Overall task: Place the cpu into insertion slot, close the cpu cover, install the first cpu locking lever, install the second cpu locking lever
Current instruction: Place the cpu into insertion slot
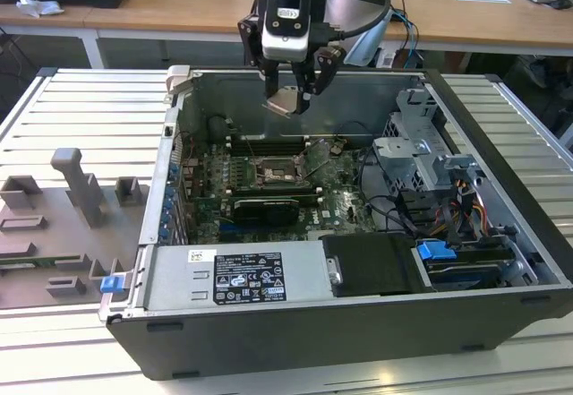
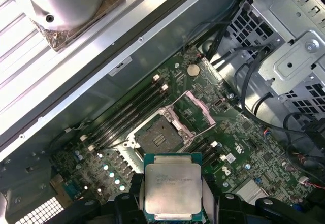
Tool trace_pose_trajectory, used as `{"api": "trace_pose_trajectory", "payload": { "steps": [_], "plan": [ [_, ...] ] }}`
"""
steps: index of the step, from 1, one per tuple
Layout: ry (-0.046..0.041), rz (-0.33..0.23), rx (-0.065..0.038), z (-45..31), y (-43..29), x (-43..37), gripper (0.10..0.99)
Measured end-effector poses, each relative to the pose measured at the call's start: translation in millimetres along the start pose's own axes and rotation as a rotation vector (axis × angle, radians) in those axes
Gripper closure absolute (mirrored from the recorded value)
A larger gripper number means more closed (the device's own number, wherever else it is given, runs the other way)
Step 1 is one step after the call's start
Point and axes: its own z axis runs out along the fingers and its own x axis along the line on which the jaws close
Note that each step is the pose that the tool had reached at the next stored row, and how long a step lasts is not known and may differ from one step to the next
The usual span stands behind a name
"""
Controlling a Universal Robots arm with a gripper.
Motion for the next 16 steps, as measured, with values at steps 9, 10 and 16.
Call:
{"api": "trace_pose_trajectory", "payload": {
  "steps": [9, 10, 16],
  "plan": [
    [0.0025, 0.002, 0.002, 2.0, -0.2, 0.0, 0.545],
    [0.0028, 0.002, 0.003, 2.2, -0.2, -0.1, 0.545],
    [0.0048, 0.004, 0.004, 3.5, -0.3, -0.1, 0.545]
  ]
}}
